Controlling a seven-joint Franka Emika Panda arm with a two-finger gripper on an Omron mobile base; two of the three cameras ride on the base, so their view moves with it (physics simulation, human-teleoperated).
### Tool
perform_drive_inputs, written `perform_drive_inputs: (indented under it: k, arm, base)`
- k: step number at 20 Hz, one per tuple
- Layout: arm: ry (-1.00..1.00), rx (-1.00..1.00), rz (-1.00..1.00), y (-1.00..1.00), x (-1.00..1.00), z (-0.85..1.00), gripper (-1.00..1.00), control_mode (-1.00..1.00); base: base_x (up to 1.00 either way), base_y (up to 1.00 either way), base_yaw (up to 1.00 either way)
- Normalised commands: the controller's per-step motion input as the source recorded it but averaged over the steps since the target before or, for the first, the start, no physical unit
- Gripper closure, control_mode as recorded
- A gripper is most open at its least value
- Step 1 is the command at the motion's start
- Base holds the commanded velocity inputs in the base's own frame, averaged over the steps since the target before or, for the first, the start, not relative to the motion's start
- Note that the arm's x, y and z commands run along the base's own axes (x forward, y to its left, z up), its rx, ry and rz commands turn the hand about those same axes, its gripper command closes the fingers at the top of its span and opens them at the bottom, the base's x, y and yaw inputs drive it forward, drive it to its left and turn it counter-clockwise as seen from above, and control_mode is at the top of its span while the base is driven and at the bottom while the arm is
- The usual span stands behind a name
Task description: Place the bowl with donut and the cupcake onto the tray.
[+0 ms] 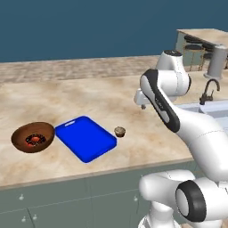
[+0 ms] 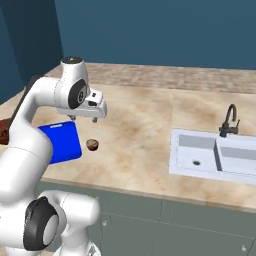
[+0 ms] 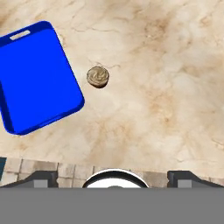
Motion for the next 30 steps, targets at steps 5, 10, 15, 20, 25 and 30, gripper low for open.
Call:
perform_drive_inputs:
  k: [5,10,15,20,25,30]
  arm:
    - [0.00,0.00,0.00,0.00,0.00,0.00,-1.00,1.00]
    - [0.00,0.00,0.00,0.00,0.00,0.00,-1.00,1.00]
    - [0.00,0.00,0.00,0.00,0.00,0.00,-1.00,1.00]
    - [0.00,0.00,0.00,0.00,0.00,0.00,-1.00,1.00]
    - [0.00,0.00,0.00,0.00,0.00,0.00,-1.00,1.00]
    - [0.00,0.00,-0.01,-0.05,0.00,-0.02,-1.00,-1.00]
  base:
    - [0.00,0.73,0.00]
    - [0.00,0.68,0.00]
    - [0.00,0.55,0.00]
    - [0.02,0.30,0.00]
    - [0.00,0.04,0.00]
    - [0.00,0.00,0.00]
